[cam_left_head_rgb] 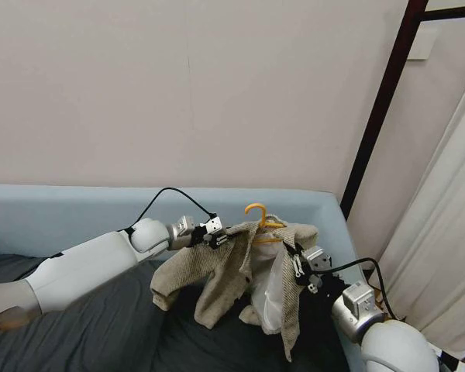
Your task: Pick up the clothes from the sofa and hang them on the clothes hanger.
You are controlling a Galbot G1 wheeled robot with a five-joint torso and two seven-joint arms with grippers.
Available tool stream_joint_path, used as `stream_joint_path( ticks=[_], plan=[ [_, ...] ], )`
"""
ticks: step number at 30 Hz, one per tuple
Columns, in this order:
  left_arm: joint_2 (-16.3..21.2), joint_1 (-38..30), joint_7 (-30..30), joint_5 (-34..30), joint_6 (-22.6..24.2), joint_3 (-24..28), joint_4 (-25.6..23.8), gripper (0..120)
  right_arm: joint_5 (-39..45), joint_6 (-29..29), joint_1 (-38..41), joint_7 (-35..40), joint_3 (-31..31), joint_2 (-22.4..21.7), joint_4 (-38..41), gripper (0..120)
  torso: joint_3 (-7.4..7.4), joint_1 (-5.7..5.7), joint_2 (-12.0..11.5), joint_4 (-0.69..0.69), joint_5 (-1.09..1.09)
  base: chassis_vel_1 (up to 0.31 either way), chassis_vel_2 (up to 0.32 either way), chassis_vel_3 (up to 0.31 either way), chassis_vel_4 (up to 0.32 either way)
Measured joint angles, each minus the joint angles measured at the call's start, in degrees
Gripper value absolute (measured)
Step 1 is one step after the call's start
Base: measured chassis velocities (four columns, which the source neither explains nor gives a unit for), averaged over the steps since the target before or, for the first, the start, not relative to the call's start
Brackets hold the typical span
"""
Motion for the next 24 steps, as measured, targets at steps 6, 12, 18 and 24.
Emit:
stream_joint_path(
  ticks=[6, 12, 18, 24],
  plan=[
    [0.6, 0.64, -0.43, 0.45, 0.51, -0.07, -0.87, 2, 1.24, 0.64, 8.24, -2.94, -4.34, -1.2, 1.16, 0, 0.0, 0.0, 0.0, 0.05, -0.02, 0.0, 0.0, 0.0, 0.0],
    [-0.23, 0.78, -2.37, -2.02, 1.67, -1.29, 0.35, 1, -1.33, 1.56, 6.47, -5.27, -5.62, -1.57, 3.23, 0, 0.0, 0.0, 0.0, 0.02, -0.01, 0.0, 0.0, 0.0, 0.0],
    [-0.74, 0.12, -4.41, -5.71, 2.88, -3.28, 0.4, 0, -8.14, 3.1, 0.24, -7.54, -4.94, -2.04, 1.63, 0, 0.0, 0.0, 0.0, 0.0, 0.0, 0.0, 0.0, 0.0, 0.0],
    [-0.13, 0.37, -5.7, -8.16, 3.66, -5.14, -2.63, 0, -10.76, 2.89, 0.06, -5.26, -4.64, 0.03, -4.65, 0, 0.0, 0.0, 0.0, 0.01, 0.0, 0.0, 0.0, 0.0, 0.0]
  ],
)
